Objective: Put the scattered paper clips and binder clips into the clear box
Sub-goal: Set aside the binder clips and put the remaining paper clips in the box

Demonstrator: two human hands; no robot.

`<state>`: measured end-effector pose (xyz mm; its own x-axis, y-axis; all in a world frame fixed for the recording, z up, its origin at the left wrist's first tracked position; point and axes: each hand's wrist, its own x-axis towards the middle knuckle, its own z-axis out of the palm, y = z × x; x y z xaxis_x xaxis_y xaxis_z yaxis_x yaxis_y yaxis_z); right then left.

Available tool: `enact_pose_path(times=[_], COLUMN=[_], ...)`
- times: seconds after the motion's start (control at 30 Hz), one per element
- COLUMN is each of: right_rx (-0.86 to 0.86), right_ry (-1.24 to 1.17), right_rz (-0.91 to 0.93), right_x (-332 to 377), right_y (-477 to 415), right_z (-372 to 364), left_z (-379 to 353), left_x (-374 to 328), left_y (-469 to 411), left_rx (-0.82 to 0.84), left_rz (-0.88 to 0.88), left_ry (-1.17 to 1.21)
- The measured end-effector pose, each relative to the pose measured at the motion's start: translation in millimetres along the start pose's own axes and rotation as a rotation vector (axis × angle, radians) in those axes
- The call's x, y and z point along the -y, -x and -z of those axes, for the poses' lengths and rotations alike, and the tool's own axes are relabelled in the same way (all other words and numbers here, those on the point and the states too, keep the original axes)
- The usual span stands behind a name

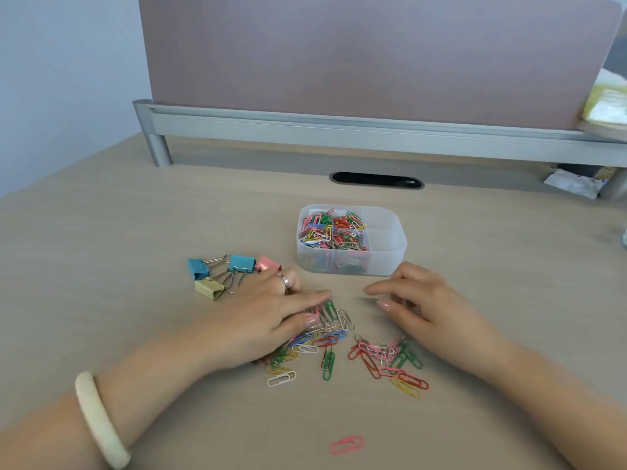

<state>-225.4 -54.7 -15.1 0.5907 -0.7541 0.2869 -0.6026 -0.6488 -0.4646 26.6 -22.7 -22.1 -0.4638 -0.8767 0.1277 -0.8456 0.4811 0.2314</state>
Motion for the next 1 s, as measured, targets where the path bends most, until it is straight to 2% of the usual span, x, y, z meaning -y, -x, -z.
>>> enact_pose_path(times=[0.27, 0.4, 0.53, 0.6, 0.73, 0.9, 1.0], right_rx=[0.316, 0.275, 0.221, 0.207, 0.347, 0.202, 0.152], right_ry=[-0.115, -0.159, -0.208, -0.200, -0.064, -0.128, -0.142], right_rz=[-0.093, -0.032, 0.026, -0.007, -0.070, 0.018, 0.065], right_x=[-6, 7, 16, 12, 8, 26, 28], right_y=[24, 21, 18, 22, 30, 18, 14], right_z=[31, 14, 6, 16, 23, -10, -17], left_z=[5, 10, 27, 38, 42, 24, 16], left_x=[-4, -11, -3, 6, 8, -5, -7], left_y=[0, 9, 18, 26, 36, 24, 20], left_rx=[0.077, 0.135, 0.168, 0.230, 0.385, 0.214, 0.155], left_rz=[-0.088, -0.120, -0.025, 0.040, 0.083, 0.025, -0.041], left_ry=[-0.046, 0.138, 0.299, 0.257, 0.101, 0.178, 0.127])
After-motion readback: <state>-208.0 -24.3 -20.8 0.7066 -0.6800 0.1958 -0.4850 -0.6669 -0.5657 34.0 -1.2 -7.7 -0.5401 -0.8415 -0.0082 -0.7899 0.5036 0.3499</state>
